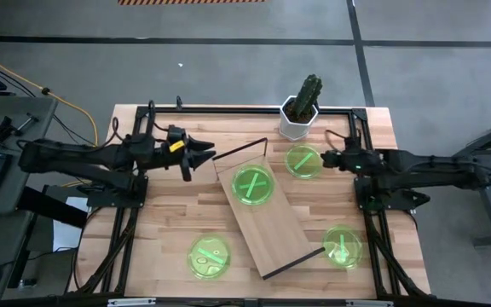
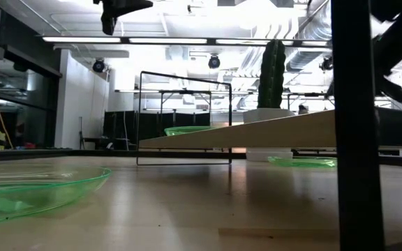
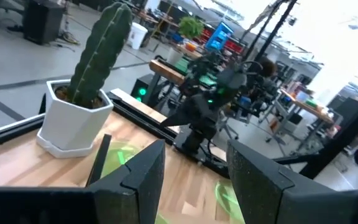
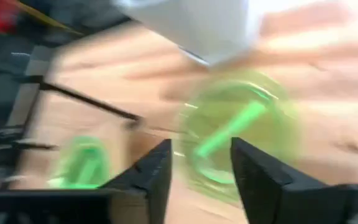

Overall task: Place and stack plates onto a shelf
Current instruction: Stack the top green plate on top of the green plate on the shelf

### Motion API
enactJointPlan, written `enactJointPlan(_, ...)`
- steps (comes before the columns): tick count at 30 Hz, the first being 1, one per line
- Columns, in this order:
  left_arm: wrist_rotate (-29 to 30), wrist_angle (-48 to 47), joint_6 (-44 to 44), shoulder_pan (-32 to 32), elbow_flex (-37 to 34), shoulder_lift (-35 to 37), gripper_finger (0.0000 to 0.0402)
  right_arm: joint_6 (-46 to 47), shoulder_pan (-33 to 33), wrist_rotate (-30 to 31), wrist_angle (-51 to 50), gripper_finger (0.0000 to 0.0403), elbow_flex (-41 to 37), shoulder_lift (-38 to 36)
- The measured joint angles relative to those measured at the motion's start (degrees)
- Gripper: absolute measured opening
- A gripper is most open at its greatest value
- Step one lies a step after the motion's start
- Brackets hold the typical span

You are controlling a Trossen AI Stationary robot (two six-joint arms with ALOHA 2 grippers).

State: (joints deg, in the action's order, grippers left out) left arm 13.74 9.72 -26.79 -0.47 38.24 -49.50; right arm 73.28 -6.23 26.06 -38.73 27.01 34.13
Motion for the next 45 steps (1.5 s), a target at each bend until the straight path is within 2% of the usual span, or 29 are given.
enactJointPlan(4, -1.6, -4.25, 0.05, 1.53, 0.0, 3.0, 0.0161, 8.05, -3.99, -3.5, -3.48, 0.0198, 0.21, 8.78)
enactJointPlan(9, -1.6, -8.38, 0.04, 2.83, 0.0, 6.08, 0.0161, 12.42, -8.42, -2.3, -4.22, 0.021, 0.21, 18.24)
enactJointPlan(15, -1.61, -10.54, 1.84, 3.63, 0.0, 7.4, 0.0161, 9.12, -12.59, -6.07, 3.42, 0.021, 0.24, 26.38)
enactJointPlan(21, -1.62, -11.07, 2.99, 3.61, 0.0, 7.31, 0.0161, 8.74, -16.0, -5.0, 4.39, 0.021, 0.24, 33.11)
enactJointPlan(33, -1.44, -11.18, 2.99, 3.61, 0.0, 7.3, 0.0161, -0.65, -20.64, -9.82, 12.52, 0.0207, 0.41, 40.53)
enactJointPlan(35, -1.19, -11.19, 2.91, 3.61, 0.0, 7.3, 0.0161, -2.36, -20.98, -10.2, 12.51, 0.0195, 0.41, 40.84)
enactJointPlan(38, -1.18, -11.19, 1.62, 3.61, 0.0, 7.3, 0.0161, -4.5, -21.44, -10.27, 12.45, 0.0156, 0.36, 40.62)
enactJointPlan(44, -1.16, -11.19, 1.52, 3.61, 0.0, 7.3, 0.0161, -9.37, -21.69, -11.56, 12.76, 0.0026, 0.3, 40.28)
enactJointPlan(45, -1.14, -11.19, 1.61, 3.61, 0.0, 7.3, 0.0161, -10.26, -21.66, -11.77, 12.87, 0.0014, 0.3, 40.22)
